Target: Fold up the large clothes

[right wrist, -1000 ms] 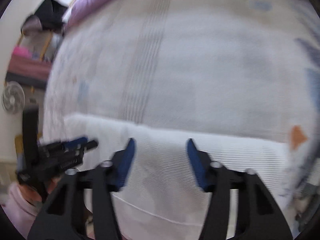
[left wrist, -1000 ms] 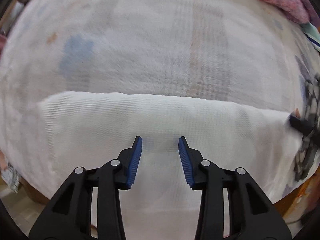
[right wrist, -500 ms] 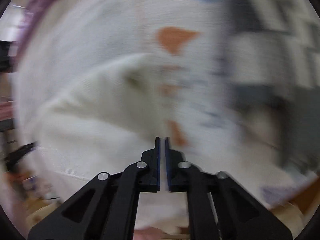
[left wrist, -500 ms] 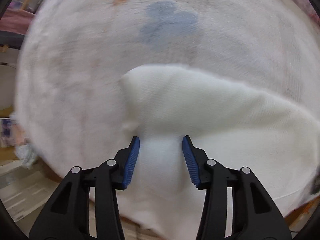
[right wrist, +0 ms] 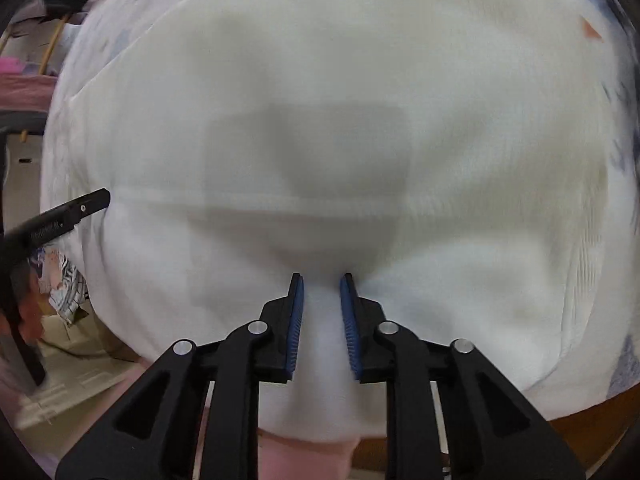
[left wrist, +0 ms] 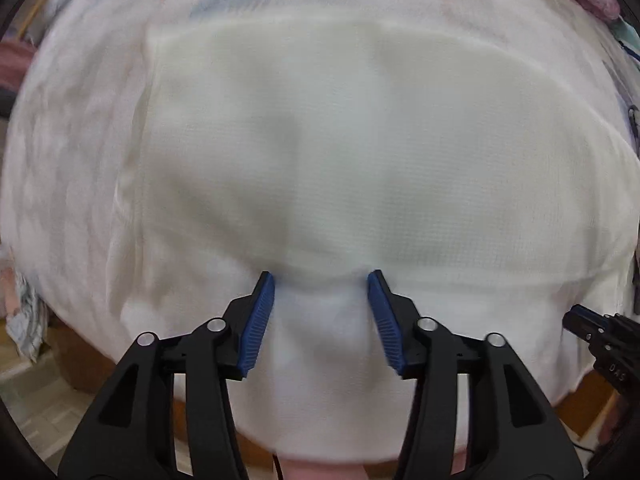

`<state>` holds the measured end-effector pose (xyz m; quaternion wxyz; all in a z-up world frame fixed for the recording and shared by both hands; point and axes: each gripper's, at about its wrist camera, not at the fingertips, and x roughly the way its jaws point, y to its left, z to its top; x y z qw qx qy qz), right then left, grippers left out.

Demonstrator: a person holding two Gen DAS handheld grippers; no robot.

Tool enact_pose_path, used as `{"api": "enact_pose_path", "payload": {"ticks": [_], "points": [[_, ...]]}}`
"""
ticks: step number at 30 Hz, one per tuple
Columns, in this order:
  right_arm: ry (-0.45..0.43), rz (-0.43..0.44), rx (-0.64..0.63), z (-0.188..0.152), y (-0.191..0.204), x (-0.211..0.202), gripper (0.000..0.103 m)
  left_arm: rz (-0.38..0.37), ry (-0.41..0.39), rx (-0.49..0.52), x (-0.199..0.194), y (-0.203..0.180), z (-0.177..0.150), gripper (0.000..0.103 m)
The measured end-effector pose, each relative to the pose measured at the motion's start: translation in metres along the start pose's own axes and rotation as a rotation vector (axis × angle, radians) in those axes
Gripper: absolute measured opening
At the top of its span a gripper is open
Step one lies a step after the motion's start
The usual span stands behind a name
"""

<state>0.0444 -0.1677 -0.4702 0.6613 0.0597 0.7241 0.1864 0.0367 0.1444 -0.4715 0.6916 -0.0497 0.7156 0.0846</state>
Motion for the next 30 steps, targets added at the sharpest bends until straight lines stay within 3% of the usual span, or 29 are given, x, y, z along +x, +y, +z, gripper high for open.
{"api": "enact_pose_path", "payload": {"ticks": [2, 4, 5, 8, 10, 12, 13, 16, 18, 21, 25, 27, 29, 30], "points": [[0.034, 0.007, 0.038, -0.022, -0.016, -0.005, 0.017, 0.001, 0.013, 0.017, 0.003, 0.016, -0.018, 0.053], [0.060, -0.005, 0.075, -0.035, -0.028, -0.010, 0.017, 0.099, 0.080, 0.033, 0.019, 0.041, -0.040, 0.053], [0.083, -0.018, 0.092, -0.041, -0.034, -0.011, 0.017, 0.091, 0.090, 0.030, 0.021, 0.049, -0.047, 0.053], [0.197, -0.165, 0.148, -0.055, -0.051, -0.010, 0.024, 0.123, 0.143, 0.012, 0.017, 0.076, -0.058, 0.055], [0.195, -0.124, 0.206, -0.060, -0.064, -0.024, 0.025, 0.130, 0.141, 0.006, 0.007, 0.087, -0.054, 0.055], [0.132, -0.059, 0.236, -0.055, -0.072, -0.046, 0.054, 0.115, 0.091, -0.011, -0.006, 0.096, -0.042, 0.060], [0.074, -0.059, 0.248, -0.045, -0.077, -0.064, 0.076, 0.079, 0.068, -0.029, -0.011, 0.103, -0.029, 0.063], [-0.053, -0.031, 0.256, -0.009, -0.093, -0.100, 0.079, 0.004, 0.028, -0.114, -0.020, 0.127, 0.014, 0.066], [-0.124, -0.027, 0.282, 0.031, -0.106, -0.116, 0.085, -0.064, -0.016, -0.167, -0.025, 0.139, 0.047, 0.083], [-0.195, 0.000, 0.333, 0.086, -0.124, -0.122, 0.086, -0.101, -0.081, -0.232, -0.025, 0.150, 0.094, 0.088], [-0.191, 0.024, 0.430, 0.137, -0.148, -0.096, 0.086, -0.178, -0.048, -0.319, -0.007, 0.157, 0.141, 0.090], [-0.160, 0.046, 0.468, 0.153, -0.150, -0.077, 0.086, -0.279, -0.034, -0.361, 0.006, 0.158, 0.152, 0.090], [-0.139, 0.071, 0.515, 0.161, -0.158, -0.065, 0.086, -0.351, 0.037, -0.379, 0.028, 0.153, 0.156, 0.090], [-0.137, 0.084, 0.539, 0.164, -0.158, -0.058, 0.088, -0.349, 0.069, -0.384, 0.040, 0.160, 0.161, 0.090]]}}
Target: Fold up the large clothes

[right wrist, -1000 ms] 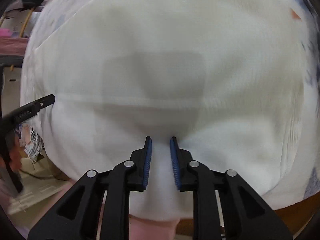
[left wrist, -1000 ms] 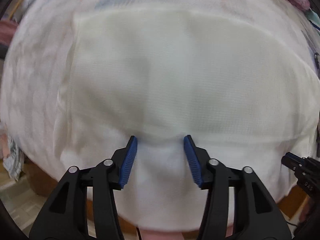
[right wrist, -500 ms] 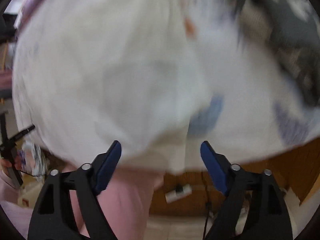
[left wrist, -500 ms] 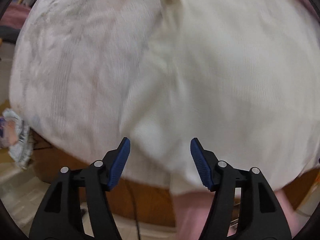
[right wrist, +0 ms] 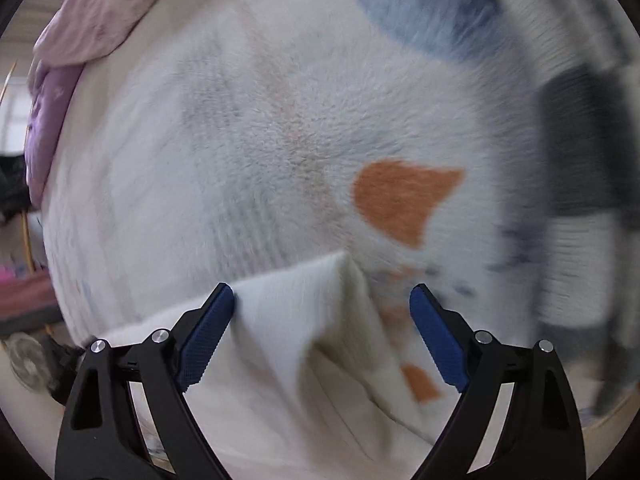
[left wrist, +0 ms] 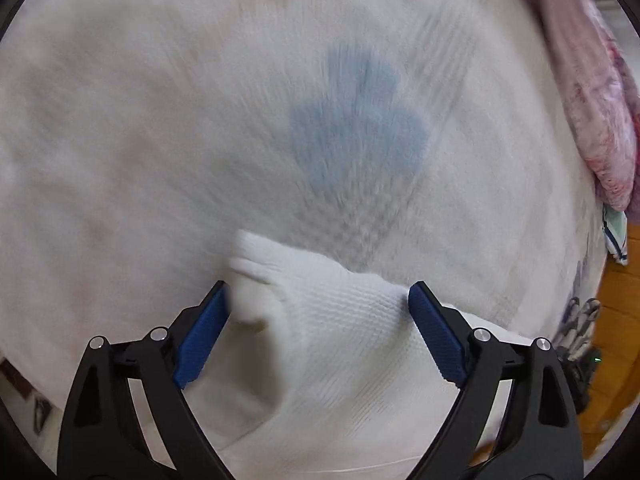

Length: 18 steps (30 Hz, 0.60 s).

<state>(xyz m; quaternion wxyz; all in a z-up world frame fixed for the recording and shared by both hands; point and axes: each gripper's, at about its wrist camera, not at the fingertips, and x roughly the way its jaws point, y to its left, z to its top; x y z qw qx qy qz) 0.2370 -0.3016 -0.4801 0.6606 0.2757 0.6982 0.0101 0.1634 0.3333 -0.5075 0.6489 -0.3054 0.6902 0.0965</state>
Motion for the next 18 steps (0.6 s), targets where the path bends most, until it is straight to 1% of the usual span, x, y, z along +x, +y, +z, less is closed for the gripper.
{"api": "enact_pose_path", "payload": {"ticks": [1, 2, 3, 4, 5, 6, 7, 8, 9, 11, 12, 14, 15, 17, 18], "points": [[-0.015, -0.008, 0.026, 0.001, 0.002, 0.008, 0.093, 0.028, -0.005, 0.007, 0.008, 0.006, -0.007, 0.089], [-0.051, -0.038, 0.036, -0.002, 0.005, 0.012, 0.092, 0.065, -0.034, 0.030, 0.013, -0.002, -0.023, 0.088], [-0.070, -0.074, 0.036, -0.006, 0.012, 0.014, 0.090, 0.123, -0.064, 0.050, 0.014, -0.010, -0.027, 0.081], [-0.082, -0.141, 0.005, -0.011, 0.023, 0.017, 0.076, 0.164, -0.089, 0.055, 0.013, -0.017, -0.031, 0.076], [-0.092, -0.152, -0.019, -0.015, 0.030, 0.015, 0.048, 0.183, -0.119, 0.048, 0.009, -0.025, -0.035, 0.060], [-0.097, -0.129, -0.008, -0.017, 0.033, 0.008, 0.037, 0.187, -0.131, 0.041, 0.006, -0.031, -0.040, 0.047], [-0.088, -0.104, 0.022, -0.018, 0.031, 0.004, 0.026, 0.191, -0.139, 0.044, 0.002, -0.034, -0.046, 0.042], [-0.095, -0.071, 0.055, -0.019, 0.028, -0.002, 0.022, 0.194, -0.146, 0.055, 0.000, -0.042, -0.051, 0.038], [-0.110, -0.056, 0.077, -0.021, 0.026, -0.008, 0.022, 0.194, -0.152, 0.078, -0.004, -0.046, -0.055, 0.035], [-0.137, -0.065, 0.074, -0.024, 0.030, -0.019, 0.021, 0.175, -0.147, 0.109, -0.014, -0.047, -0.058, 0.033], [-0.162, -0.056, 0.071, -0.026, 0.034, -0.029, 0.021, 0.159, -0.144, 0.104, -0.014, -0.061, -0.055, 0.033], [-0.196, -0.032, 0.073, -0.031, 0.039, -0.042, 0.020, 0.123, -0.144, 0.089, -0.024, -0.059, -0.056, 0.032], [-0.205, -0.025, 0.069, -0.025, 0.041, -0.048, 0.020, 0.115, -0.150, 0.093, -0.029, -0.059, -0.055, 0.031], [-0.234, 0.001, 0.063, -0.020, 0.040, -0.062, 0.020, 0.119, -0.197, 0.149, -0.044, -0.068, -0.054, 0.030], [-0.254, 0.012, 0.048, -0.016, 0.047, -0.067, 0.020, 0.126, -0.220, 0.176, -0.050, -0.082, -0.047, 0.030]]}}
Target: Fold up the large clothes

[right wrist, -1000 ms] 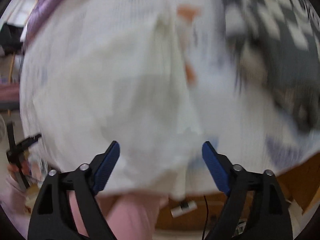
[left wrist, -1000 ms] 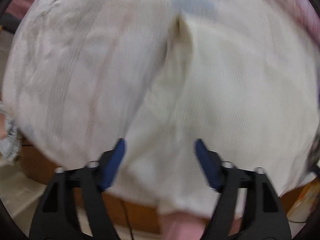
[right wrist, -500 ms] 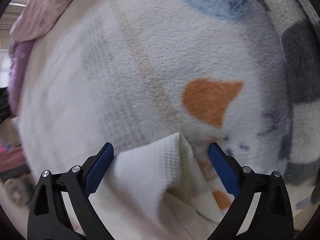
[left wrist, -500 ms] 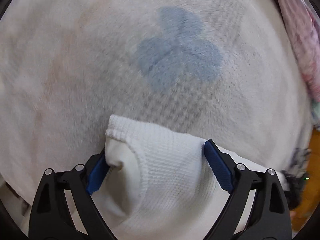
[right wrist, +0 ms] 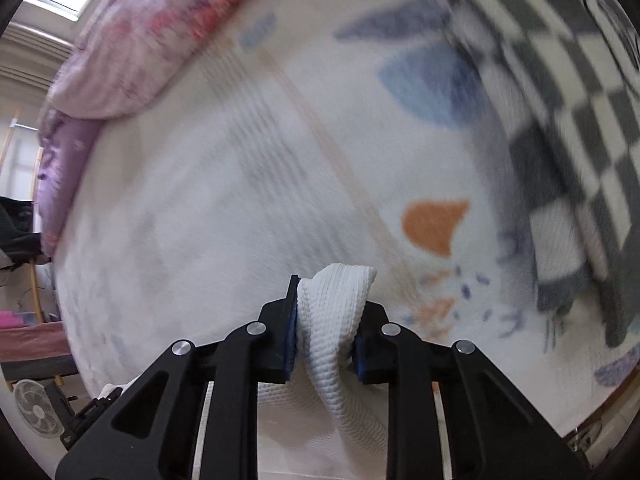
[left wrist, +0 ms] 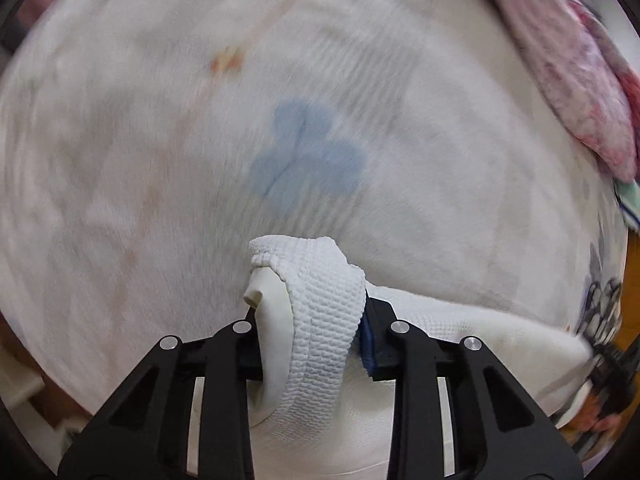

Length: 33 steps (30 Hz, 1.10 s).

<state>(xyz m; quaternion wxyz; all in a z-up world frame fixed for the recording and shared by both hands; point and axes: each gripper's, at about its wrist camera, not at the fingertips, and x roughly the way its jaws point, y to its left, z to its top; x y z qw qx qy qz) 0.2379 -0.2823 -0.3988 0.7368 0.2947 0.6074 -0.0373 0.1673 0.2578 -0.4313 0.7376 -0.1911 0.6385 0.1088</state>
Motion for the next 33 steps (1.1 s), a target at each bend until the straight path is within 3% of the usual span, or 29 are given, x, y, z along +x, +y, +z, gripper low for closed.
{"api": "enact_pose_path", "payload": {"ticks": [2, 4, 6, 8, 9, 11, 13, 15, 19, 24, 28, 30, 31, 33], "points": [[-0.045, 0.015, -0.036, 0.013, 0.016, -0.014, 0.020, -0.005, -0.039, 0.020, -0.010, -0.010, 0.022, 0.030], [-0.064, 0.012, -0.055, 0.038, 0.028, -0.016, 0.021, -0.019, -0.051, 0.033, -0.012, -0.030, 0.067, 0.032], [-0.044, -0.036, -0.081, 0.055, 0.042, 0.000, 0.028, 0.038, -0.021, 0.052, 0.001, -0.038, 0.096, 0.051], [-0.035, -0.155, -0.145, 0.071, 0.061, 0.018, 0.043, 0.097, 0.026, 0.050, 0.013, -0.045, 0.108, 0.052], [-0.049, -0.148, -0.156, 0.075, 0.065, 0.017, 0.045, 0.119, 0.052, 0.047, 0.016, -0.041, 0.109, 0.052], [-0.074, -0.086, -0.184, 0.076, 0.065, 0.001, 0.073, 0.175, 0.043, 0.085, 0.017, -0.042, 0.102, 0.052], [-0.112, -0.117, -0.194, 0.072, 0.063, -0.013, 0.081, 0.200, 0.016, 0.119, 0.012, -0.048, 0.096, 0.056], [-0.081, -0.110, -0.223, 0.069, 0.056, -0.015, 0.082, 0.233, -0.004, 0.156, 0.005, -0.051, 0.087, 0.068], [0.044, -0.144, -0.255, 0.051, 0.022, -0.009, 0.084, 0.250, -0.023, 0.210, -0.011, -0.055, 0.069, 0.072], [0.223, -0.168, -0.261, 0.000, -0.036, 0.013, 0.085, 0.253, -0.038, 0.241, -0.026, -0.055, 0.040, 0.073], [0.322, -0.068, -0.199, -0.032, -0.067, 0.035, 0.085, 0.258, -0.040, 0.255, -0.027, -0.064, 0.021, 0.073], [0.363, -0.058, -0.168, -0.043, -0.078, 0.048, 0.085, 0.266, -0.028, 0.264, -0.021, -0.071, 0.013, 0.073], [0.384, -0.100, -0.132, -0.052, -0.085, 0.059, 0.086, 0.268, -0.020, 0.263, -0.019, -0.074, 0.009, 0.073], [0.325, -0.079, -0.089, -0.063, -0.089, 0.062, 0.096, 0.237, -0.006, 0.267, -0.017, -0.081, 0.003, 0.073]]}}
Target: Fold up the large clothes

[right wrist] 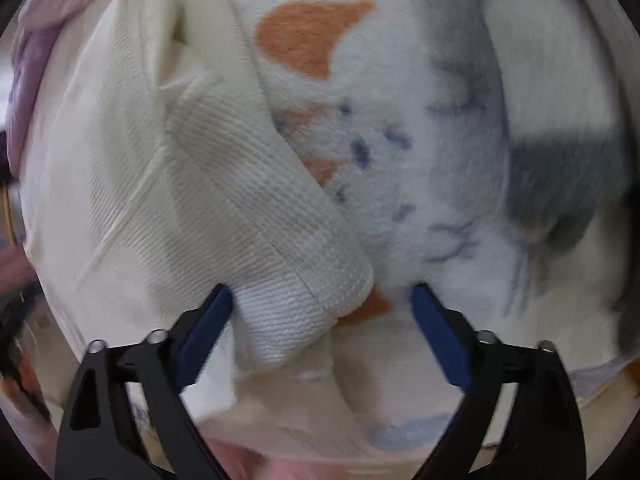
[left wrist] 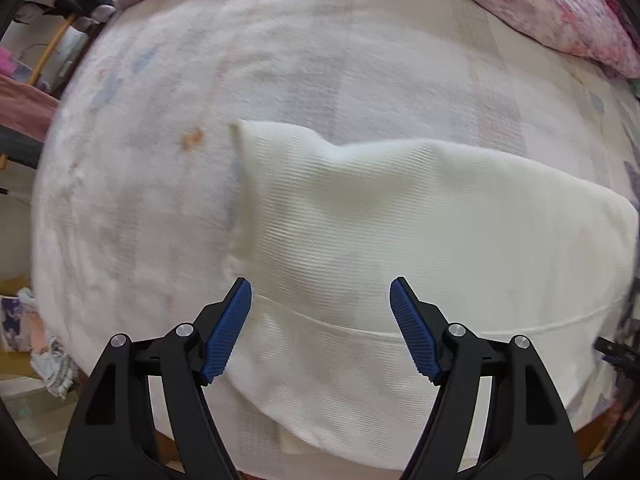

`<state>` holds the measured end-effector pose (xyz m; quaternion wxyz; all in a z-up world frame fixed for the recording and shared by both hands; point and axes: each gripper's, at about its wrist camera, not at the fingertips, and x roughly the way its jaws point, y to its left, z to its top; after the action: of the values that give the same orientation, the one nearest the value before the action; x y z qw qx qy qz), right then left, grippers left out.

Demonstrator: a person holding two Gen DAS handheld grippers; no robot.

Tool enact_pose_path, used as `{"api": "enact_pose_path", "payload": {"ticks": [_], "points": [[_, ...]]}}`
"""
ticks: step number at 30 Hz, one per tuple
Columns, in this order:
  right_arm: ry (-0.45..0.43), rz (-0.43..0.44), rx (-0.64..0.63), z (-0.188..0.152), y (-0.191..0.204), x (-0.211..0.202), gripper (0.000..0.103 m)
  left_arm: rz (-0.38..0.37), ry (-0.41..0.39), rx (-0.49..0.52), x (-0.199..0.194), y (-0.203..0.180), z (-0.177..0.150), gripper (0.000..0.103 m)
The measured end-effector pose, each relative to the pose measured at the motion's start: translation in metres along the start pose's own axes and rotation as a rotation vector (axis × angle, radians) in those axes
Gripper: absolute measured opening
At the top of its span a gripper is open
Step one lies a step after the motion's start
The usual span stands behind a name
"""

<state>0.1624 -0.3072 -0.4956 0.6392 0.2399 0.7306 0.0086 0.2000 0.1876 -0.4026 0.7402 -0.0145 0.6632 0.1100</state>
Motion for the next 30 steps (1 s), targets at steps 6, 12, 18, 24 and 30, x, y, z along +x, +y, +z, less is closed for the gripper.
{"api": "enact_pose_path", "payload": {"ticks": [6, 12, 18, 24, 30], "points": [[0.085, 0.162, 0.002, -0.022, 0.012, 0.011, 0.096, -0.039, 0.024, 0.021, 0.003, -0.021, -0.009, 0.073], [0.099, 0.504, 0.075, -0.013, -0.002, 0.012, 0.095, -0.114, 0.061, 0.030, 0.005, -0.036, -0.028, 0.074], [0.035, 0.613, 0.176, 0.010, -0.008, 0.021, 0.095, -0.123, 0.106, 0.050, 0.014, -0.050, -0.047, 0.074], [-0.082, 0.752, 0.148, 0.005, -0.019, 0.003, 0.088, -0.141, 0.117, 0.046, 0.015, -0.059, -0.049, 0.075], [-0.119, 0.770, -0.150, -0.004, 0.015, -0.026, 0.087, -0.216, 0.133, -0.028, 0.016, -0.054, -0.044, 0.076]]}}
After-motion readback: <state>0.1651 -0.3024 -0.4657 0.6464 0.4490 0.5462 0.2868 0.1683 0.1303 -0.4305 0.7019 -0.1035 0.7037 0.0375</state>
